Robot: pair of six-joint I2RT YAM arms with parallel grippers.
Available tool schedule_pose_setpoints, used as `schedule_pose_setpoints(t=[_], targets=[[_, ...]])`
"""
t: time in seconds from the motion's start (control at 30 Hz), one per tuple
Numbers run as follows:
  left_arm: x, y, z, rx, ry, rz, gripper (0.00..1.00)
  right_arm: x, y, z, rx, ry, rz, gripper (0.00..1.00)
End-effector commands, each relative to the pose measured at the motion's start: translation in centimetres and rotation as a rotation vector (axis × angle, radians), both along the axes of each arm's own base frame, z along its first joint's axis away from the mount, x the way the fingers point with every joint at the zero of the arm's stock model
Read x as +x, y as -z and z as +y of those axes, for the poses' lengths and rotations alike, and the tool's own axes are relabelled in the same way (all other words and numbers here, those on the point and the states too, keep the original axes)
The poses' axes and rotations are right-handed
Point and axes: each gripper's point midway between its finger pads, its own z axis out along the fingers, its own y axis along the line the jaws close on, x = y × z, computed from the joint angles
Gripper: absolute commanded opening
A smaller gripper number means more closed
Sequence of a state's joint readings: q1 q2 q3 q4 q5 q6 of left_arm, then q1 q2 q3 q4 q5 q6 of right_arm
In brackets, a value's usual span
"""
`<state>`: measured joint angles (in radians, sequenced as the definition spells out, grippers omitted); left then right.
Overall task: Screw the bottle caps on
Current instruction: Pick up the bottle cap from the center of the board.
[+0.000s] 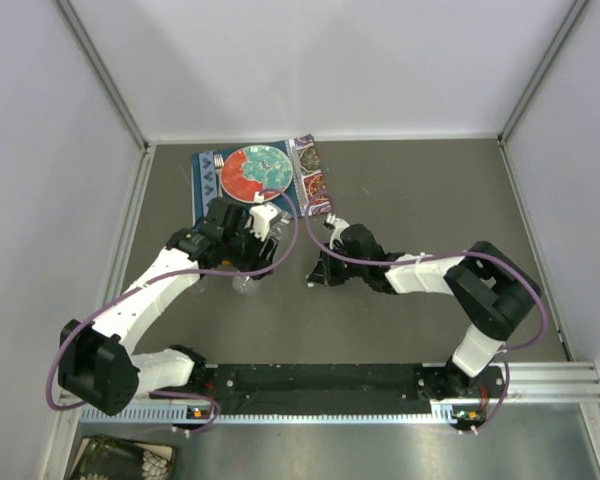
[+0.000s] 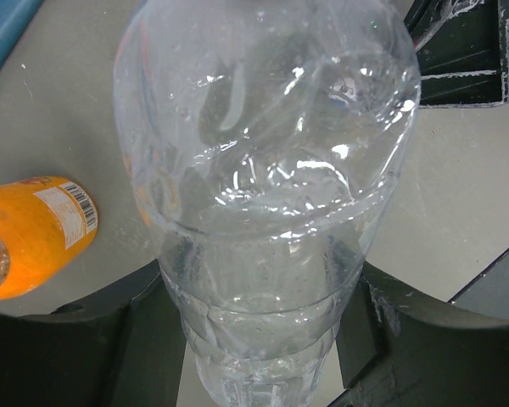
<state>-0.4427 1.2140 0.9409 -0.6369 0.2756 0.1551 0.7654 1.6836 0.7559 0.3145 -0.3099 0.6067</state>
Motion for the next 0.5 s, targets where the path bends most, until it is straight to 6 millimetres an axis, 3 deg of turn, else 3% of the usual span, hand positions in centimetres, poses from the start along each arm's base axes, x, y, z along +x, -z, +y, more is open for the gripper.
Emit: schedule_pose_setpoints(t=[0.0, 0.3, 0.47], targets=[[0.9, -2.0, -0.4, -0.036, 0.003, -0.057, 0.35, 0.0, -0.7, 0.3, 0.02, 0.003, -0.035, 0.04], [0.8, -2.0, -0.4, -0.036, 0.008, -0.061, 0.35, 0.1, -0.6, -0.5, 0.033, 0.032, -0.028, 0.04], [0.9, -2.0, -0.2, -0.031, 0.001, -0.068, 0.34, 1.4, -2.5, 0.5, 0.085, 0.031, -0.048, 0.04]])
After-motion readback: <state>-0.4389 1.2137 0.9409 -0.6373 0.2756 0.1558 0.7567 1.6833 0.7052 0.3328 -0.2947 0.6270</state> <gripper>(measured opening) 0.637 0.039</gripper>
